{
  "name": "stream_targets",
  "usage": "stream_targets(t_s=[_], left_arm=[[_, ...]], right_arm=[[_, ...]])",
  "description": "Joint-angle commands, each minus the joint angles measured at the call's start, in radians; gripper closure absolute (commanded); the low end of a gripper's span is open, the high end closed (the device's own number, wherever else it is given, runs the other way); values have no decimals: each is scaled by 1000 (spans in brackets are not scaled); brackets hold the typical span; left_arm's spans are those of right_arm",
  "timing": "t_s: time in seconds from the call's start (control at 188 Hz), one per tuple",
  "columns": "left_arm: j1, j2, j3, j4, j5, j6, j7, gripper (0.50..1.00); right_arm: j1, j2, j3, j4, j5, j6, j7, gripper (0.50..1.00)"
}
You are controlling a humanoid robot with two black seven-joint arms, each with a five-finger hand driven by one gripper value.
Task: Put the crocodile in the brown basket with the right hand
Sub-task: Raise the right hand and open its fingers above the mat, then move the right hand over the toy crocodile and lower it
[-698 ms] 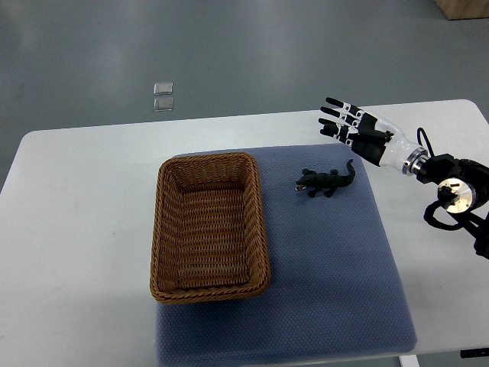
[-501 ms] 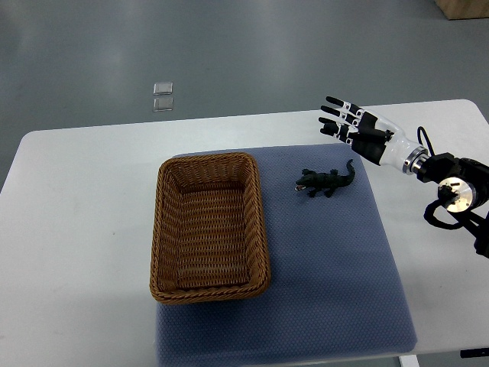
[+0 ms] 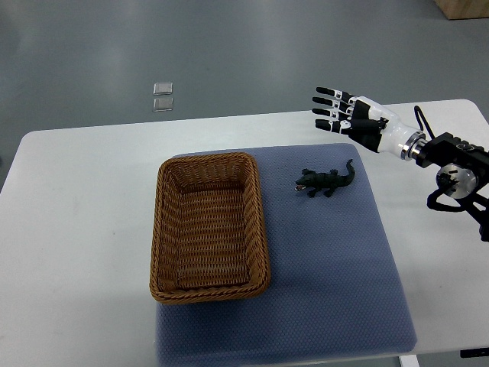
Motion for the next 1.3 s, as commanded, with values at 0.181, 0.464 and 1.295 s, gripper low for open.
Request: stream_targets(t_s=[0.181,0.464,1.295], left_arm=[[0,0,0,0,0,-1,0,500],[0,0,0,0,0,-1,0,500],[0,0,0,0,0,-1,0,500]], right_arm=[[61,-1,-4,0,-397,-1,134,576],[130,-5,-7,0,-968,-25,327,574],[337,35,-662,-103,-1227,-421,350,574]])
